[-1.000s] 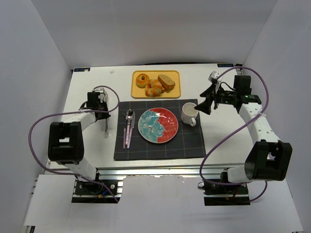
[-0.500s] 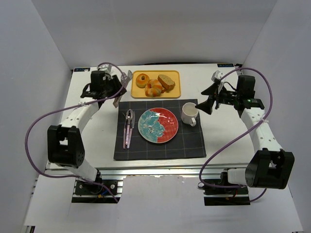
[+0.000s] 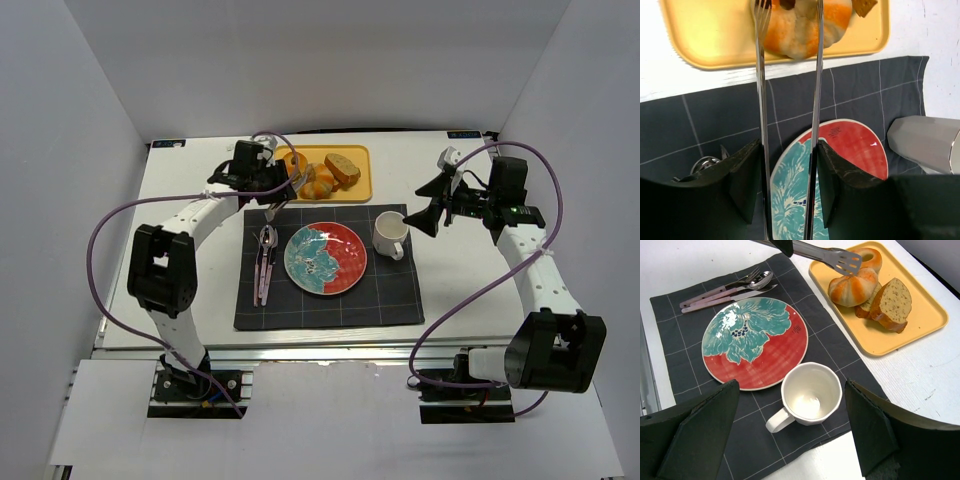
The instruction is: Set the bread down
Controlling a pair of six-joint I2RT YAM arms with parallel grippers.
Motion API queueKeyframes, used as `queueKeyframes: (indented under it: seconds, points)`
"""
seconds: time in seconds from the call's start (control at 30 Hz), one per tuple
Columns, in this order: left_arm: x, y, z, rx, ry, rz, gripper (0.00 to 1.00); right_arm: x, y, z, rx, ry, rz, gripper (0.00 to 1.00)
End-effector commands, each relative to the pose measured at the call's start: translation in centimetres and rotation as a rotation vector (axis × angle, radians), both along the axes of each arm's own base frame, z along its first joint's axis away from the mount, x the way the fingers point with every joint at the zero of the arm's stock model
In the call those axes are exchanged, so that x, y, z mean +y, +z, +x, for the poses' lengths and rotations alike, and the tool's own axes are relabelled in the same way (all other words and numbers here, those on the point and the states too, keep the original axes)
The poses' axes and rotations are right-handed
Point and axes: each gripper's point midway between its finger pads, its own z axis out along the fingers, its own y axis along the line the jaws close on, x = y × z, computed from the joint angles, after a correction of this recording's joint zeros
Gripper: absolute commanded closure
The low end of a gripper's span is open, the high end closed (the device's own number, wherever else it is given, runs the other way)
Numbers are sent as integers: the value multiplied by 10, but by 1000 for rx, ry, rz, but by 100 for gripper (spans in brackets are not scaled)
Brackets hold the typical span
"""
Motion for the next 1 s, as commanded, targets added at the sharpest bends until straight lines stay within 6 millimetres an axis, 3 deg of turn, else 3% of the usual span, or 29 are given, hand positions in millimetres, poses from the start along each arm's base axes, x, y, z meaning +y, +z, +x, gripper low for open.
queueKeyframes:
  seconds: [0.0,0.33,0.6,0.97]
  points:
    - [-14,29,7,-63,-25,-21,44,0,9,-5,-37,12,14,11]
    - [-29,33,11,-72,-38,-63,41,1,7,-5,-27,13,16,11]
    - [-28,47,8,-94,-25,-82,41,0,5,-6,-17,14,17,11]
    - [-39,49,8,-81,-51,-136,41,0,3,-6,-14,16,17,11]
